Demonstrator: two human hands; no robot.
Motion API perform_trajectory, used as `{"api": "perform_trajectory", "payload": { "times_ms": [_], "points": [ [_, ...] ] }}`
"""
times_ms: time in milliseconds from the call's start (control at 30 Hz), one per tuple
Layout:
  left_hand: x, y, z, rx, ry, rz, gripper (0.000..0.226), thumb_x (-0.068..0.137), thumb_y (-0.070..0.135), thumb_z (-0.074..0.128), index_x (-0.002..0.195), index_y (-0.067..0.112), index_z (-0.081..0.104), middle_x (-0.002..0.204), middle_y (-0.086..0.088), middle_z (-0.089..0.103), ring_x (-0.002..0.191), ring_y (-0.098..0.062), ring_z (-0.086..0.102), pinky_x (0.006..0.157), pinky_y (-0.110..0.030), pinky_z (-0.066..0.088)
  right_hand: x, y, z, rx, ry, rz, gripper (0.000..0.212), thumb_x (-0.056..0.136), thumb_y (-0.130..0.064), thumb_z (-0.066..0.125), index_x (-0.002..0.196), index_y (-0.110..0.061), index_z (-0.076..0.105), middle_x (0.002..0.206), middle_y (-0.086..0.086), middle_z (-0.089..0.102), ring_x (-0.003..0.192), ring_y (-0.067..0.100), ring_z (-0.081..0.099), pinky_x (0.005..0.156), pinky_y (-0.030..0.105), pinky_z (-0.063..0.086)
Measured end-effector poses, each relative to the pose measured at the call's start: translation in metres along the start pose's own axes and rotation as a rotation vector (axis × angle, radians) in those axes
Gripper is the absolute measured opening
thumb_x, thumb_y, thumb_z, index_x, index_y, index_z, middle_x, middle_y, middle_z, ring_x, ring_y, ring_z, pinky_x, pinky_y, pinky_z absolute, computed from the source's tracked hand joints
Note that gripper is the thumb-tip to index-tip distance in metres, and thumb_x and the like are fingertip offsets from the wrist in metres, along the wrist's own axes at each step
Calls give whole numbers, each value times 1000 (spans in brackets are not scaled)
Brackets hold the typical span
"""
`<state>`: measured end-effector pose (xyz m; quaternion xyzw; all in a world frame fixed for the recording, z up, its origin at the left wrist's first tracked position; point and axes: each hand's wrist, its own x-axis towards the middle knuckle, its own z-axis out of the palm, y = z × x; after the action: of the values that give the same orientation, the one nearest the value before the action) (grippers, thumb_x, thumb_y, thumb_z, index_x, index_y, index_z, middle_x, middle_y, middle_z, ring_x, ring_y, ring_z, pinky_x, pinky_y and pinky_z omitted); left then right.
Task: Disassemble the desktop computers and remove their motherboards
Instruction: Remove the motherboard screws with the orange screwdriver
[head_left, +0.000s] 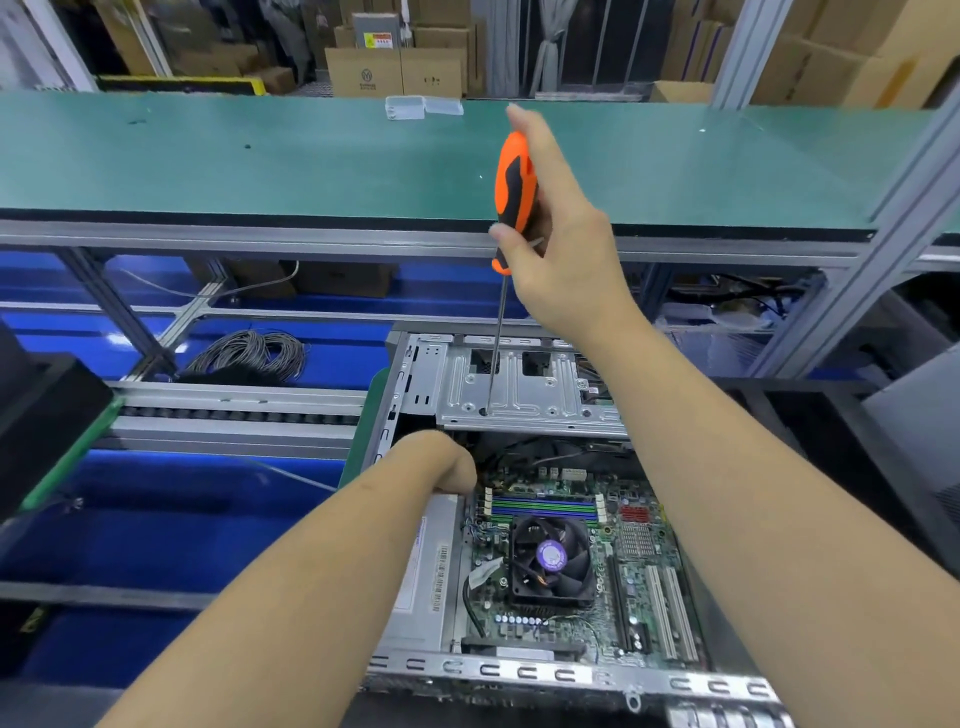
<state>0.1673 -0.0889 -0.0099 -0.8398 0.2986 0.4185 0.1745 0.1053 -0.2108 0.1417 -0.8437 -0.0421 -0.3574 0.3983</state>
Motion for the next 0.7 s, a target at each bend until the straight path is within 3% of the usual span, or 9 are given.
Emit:
{"api": "perform_trajectory", "payload": {
  "times_ms": [67,133,200,300,433,500,567,700],
  "points": [
    [2,-2,4,-66,43,19,42,97,5,30,135,2,48,105,-15,49,71,-25,47,68,-33,40,-5,3,7,-33,-35,15,76,91,-4,61,154,-30,26,105,1,57,68,15,45,81,39,56],
    [8,-7,9,-123,100,30,40,96,5,30,131,0,51,108,-15,51,76,-24,50,71,-34,43,-13,10,15,-51,-64,24,75,91,-7,63,152,-33,28,107,1,59,74,13,50,80,31,53],
    [15,-11,13,-172,127,30,32,96,6,31,119,4,53,112,-13,50,90,-27,49,83,-36,43,-20,18,21,-55,-83,29,73,91,-7,65,149,-37,30,98,-11,56,74,6,50,77,24,50],
    [24,-13,15,-177,104,28,18,93,8,34,108,16,39,111,-5,41,96,-25,42,88,-36,41,-29,27,30,-61,-96,25,72,91,-6,65,145,-39,31,93,-26,50,76,-1,51,77,20,47],
    [33,-11,16,-148,51,11,17,91,8,37,104,19,42,106,-5,41,88,-24,44,82,-35,41,-33,32,36,-94,-114,32,71,91,-7,64,144,-41,30,85,-29,47,77,-5,50,73,14,42],
    [38,-13,17,-117,4,12,36,92,8,35,124,12,52,125,-9,52,96,-25,52,88,-37,45,-33,33,37,-98,-115,33,72,92,-7,64,145,-41,30,84,-29,46,77,-5,51,73,13,40],
    [42,-15,16,-82,-16,16,59,93,8,33,152,9,34,155,-12,38,113,-26,50,96,-39,45,-32,34,36,-96,-105,37,71,92,-7,64,145,-40,30,82,-28,46,75,-4,51,73,15,40],
    [40,-11,15,-45,-80,55,69,98,10,32,161,25,8,167,-7,11,142,-32,36,97,-37,43,-32,34,35,-85,-97,39,70,92,-7,64,145,-37,32,84,-28,47,75,-3,52,75,22,47]
  ]
}}
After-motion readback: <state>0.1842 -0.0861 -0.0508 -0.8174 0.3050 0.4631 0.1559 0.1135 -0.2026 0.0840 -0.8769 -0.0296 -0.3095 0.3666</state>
